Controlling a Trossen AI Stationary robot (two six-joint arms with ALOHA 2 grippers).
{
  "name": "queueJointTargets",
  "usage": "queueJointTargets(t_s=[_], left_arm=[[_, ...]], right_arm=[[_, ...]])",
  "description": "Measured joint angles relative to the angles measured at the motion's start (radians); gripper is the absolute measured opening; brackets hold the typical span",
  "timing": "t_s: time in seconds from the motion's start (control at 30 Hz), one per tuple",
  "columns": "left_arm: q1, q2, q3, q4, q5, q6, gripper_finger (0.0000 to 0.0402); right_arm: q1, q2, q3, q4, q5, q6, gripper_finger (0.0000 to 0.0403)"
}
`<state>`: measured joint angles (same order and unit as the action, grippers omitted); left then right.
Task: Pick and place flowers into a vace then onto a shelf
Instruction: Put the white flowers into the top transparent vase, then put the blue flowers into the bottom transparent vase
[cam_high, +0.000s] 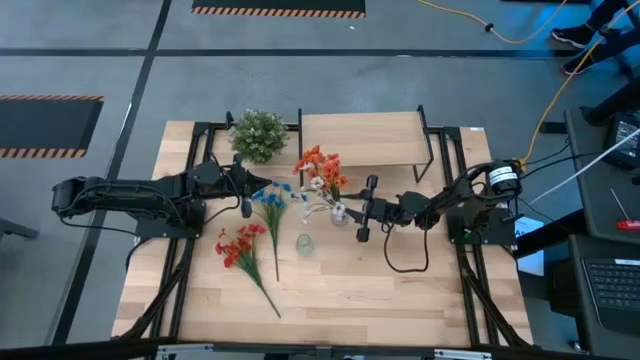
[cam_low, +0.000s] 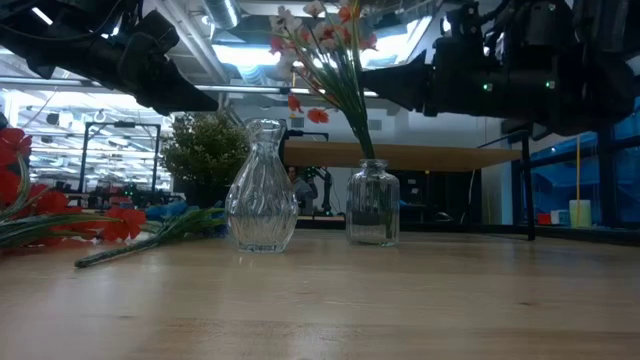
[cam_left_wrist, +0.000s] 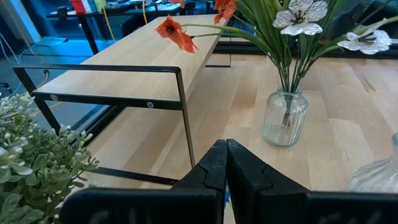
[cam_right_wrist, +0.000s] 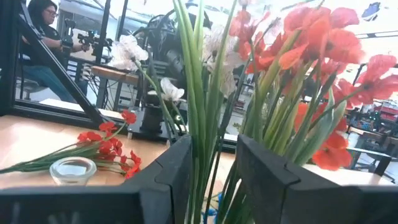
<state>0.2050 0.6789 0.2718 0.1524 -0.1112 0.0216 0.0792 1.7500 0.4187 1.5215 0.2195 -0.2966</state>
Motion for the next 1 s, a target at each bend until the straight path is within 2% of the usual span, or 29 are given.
queueJointTargets(t_s=[0.17, 0.37, 0.7, 0.83, 1.0], left_arm=[[0.000, 0.000, 0.000, 0.000, 0.000, 0.000, 0.0004], [0.000, 0.000, 0.000, 0.000, 0.000, 0.000, 0.0004], [0.000, 0.000, 0.000, 0.002, 0.000, 0.000, 0.0004], [0.000, 0.000, 0.000, 0.004, 0.000, 0.000, 0.0004], [0.000, 0.000, 0.000, 0.005, 0.000, 0.000, 0.0004]], right_arm=[[0.021, -0.028, 0.000, -0.005, 0.005, -0.029, 0.0130], [0.078, -0.112, 0.000, -0.154, 0.176, -0.030, 0.0130], [0.124, -0.356, 0.000, -0.420, 0.181, 0.016, 0.0128], [0.121, -0.481, 0.000, -0.598, 0.180, 0.065, 0.0108], [0.115, -0.641, 0.000, -0.812, 0.180, 0.135, 0.0054]])
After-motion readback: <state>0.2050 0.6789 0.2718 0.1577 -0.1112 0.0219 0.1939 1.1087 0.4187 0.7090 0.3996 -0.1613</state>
